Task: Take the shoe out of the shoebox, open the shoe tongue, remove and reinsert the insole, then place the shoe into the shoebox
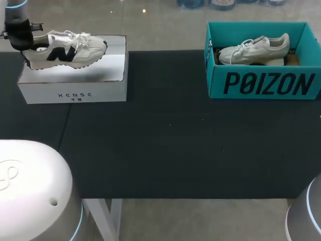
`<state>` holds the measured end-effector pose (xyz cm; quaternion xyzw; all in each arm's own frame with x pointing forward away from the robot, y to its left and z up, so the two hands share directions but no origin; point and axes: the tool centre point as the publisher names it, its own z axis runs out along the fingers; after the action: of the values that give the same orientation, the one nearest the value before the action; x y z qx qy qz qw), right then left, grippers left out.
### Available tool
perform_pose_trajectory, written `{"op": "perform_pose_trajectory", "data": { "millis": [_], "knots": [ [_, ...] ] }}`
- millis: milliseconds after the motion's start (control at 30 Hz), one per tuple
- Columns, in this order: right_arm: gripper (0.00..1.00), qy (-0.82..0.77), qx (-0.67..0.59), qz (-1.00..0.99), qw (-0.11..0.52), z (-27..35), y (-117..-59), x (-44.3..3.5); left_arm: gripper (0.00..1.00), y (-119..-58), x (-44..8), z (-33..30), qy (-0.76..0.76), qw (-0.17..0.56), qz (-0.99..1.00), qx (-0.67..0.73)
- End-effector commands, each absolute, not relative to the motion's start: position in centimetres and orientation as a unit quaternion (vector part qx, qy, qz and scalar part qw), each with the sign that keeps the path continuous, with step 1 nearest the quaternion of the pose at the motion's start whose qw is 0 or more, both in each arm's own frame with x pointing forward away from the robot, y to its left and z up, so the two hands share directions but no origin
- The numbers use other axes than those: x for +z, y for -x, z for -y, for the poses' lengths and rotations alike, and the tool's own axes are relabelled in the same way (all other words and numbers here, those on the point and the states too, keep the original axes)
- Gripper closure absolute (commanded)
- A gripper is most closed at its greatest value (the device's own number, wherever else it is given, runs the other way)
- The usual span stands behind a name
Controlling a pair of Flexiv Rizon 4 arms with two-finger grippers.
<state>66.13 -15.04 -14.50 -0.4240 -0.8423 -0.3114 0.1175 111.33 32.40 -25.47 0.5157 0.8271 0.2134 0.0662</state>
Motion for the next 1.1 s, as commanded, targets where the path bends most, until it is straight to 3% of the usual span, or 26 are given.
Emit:
{"op": "perform_pose_trajectory", "data": {
  "millis": [33, 433, 867, 1100],
  "knots": [
    [0.0, 0.424, -0.31, 0.843, 0.118, 15.0, -66.2, -14.5, 1.0, -114.8, -27.6, -32.3, -0.512, 0.051, -0.833, 0.204],
    [0.0, 0.424, -0.31, 0.843, 0.118, 15.0, -66.2, -14.5, 1.0, -115.5, -30.7, -31.2, -0.511, 0.044, -0.838, 0.187],
    [0.0, 0.424, -0.31, 0.843, 0.118, 15.0, -66.2, -14.5, 1.0, -112.9, -24.5, -30.1, -0.52, 0.113, -0.821, 0.207],
    [0.0, 0.424, -0.31, 0.843, 0.118, 15.0, -66.2, -14.5, 1.0, -110.2, -23.8, -28.7, -0.535, 0.129, -0.808, 0.211]
  ]
}}
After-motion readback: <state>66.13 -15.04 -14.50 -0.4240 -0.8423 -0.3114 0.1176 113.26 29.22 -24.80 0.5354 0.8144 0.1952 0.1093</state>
